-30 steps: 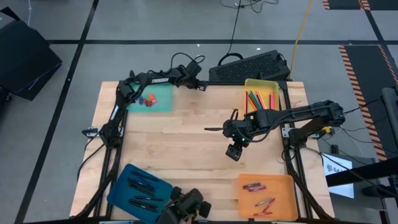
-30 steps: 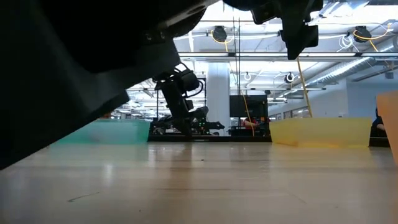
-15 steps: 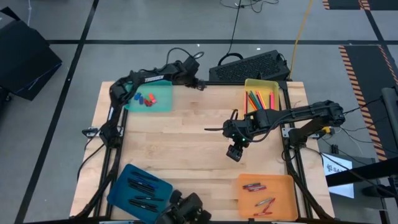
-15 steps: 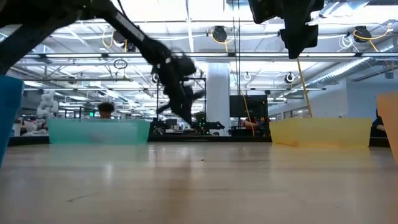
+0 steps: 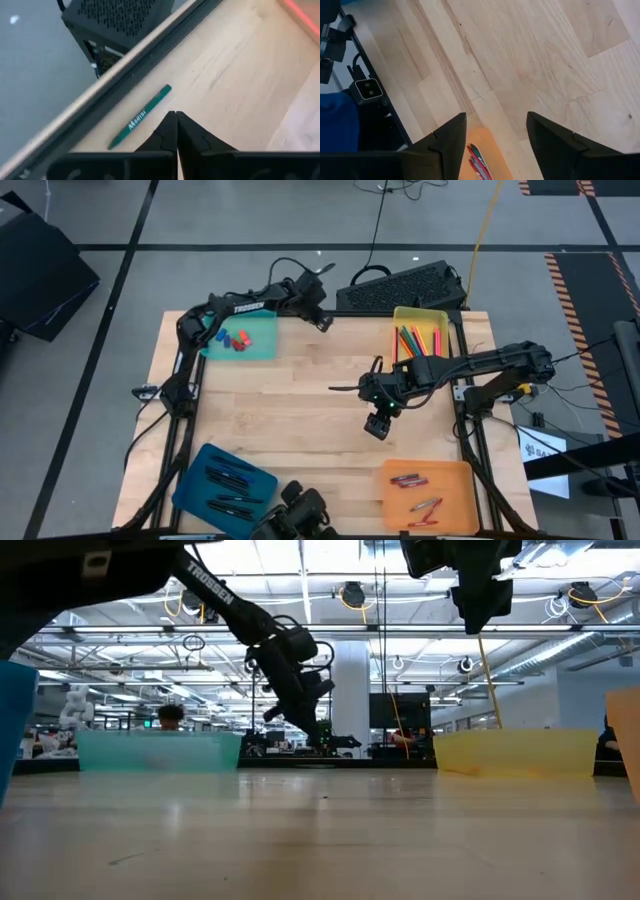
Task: Sort crayons/erasers/pens/pencils in bins
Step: Put the green crayon into the orange bin
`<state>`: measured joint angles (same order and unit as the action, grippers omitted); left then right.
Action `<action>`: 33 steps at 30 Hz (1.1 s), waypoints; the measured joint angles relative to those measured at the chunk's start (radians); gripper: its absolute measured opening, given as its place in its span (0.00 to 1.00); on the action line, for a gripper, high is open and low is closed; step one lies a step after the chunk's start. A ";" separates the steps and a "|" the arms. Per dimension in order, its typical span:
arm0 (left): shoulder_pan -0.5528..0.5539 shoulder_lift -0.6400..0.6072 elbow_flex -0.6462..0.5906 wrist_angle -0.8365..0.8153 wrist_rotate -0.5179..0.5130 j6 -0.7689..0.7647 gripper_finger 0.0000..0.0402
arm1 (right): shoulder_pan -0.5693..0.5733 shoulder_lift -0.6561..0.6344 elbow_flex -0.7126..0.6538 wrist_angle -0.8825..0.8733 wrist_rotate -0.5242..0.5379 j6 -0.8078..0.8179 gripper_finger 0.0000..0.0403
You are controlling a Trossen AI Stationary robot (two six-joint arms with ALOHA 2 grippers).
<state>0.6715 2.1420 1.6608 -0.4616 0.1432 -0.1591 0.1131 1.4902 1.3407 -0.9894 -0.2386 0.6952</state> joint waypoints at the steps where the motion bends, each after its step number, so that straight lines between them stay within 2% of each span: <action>1: 0.000 -0.002 0.000 0.002 0.001 0.016 0.00 | 0.000 0.000 0.000 0.001 0.000 0.000 0.50; 4: 0.010 -0.002 0.001 0.002 0.020 0.072 0.05 | 0.000 0.000 0.000 0.001 -0.002 0.000 0.50; 12: 0.053 0.052 0.001 0.005 0.060 0.153 0.36 | 0.000 0.000 0.000 0.005 -0.002 0.000 0.50; 16: 0.059 0.089 0.001 0.009 0.062 0.178 0.44 | 0.000 0.000 0.000 0.005 -0.003 0.000 0.50; 22: 0.070 0.092 0.001 -0.010 0.148 0.209 0.42 | 0.000 0.000 0.000 0.005 -0.003 0.000 0.50; 27: 0.065 0.107 0.002 -0.044 0.133 0.144 0.37 | 0.000 0.000 0.000 0.005 -0.003 -0.007 0.50; 33: 0.074 0.109 0.004 -0.050 0.095 0.146 0.34 | 0.000 0.000 0.000 0.005 -0.003 -0.007 0.50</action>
<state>0.7458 2.2509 1.6646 -0.5112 0.2377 -0.0127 0.1131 1.4905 1.3407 -0.9848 -0.2413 0.6880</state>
